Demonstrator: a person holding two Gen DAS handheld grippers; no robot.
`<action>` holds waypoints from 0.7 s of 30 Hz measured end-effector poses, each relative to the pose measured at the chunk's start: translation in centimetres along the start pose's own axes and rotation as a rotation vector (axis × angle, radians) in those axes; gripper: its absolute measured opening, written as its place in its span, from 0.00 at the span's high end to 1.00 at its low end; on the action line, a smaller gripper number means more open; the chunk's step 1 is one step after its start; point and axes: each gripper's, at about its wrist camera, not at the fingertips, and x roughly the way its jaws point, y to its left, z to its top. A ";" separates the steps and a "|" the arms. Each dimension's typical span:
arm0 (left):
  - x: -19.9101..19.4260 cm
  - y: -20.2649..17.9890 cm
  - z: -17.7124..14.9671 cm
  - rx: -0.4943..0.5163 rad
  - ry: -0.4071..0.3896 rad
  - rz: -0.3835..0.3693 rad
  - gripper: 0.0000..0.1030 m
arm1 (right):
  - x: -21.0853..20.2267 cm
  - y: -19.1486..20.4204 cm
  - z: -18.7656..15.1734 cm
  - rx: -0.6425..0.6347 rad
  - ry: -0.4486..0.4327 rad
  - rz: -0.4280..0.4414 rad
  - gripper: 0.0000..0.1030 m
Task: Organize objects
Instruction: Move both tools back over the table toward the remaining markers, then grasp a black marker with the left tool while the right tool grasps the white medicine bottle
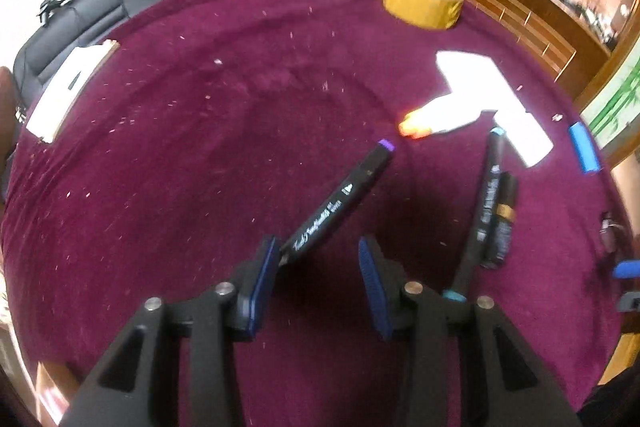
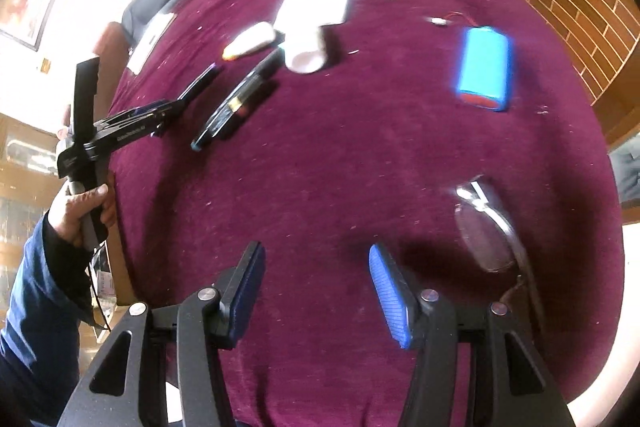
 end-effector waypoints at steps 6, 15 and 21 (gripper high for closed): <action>1.8 0.0 0.7 -0.023 -0.005 0.027 0.73 | -0.1 -0.3 2.2 0.006 -0.010 0.012 0.43; 0.2 -1.1 -2.5 -0.158 -0.012 0.016 0.86 | 2.2 1.6 12.0 -0.041 -0.042 -0.062 0.43; -1.5 -1.9 -5.8 -0.248 -0.022 -0.010 0.86 | 6.1 2.5 16.4 -0.054 -0.003 -0.095 0.43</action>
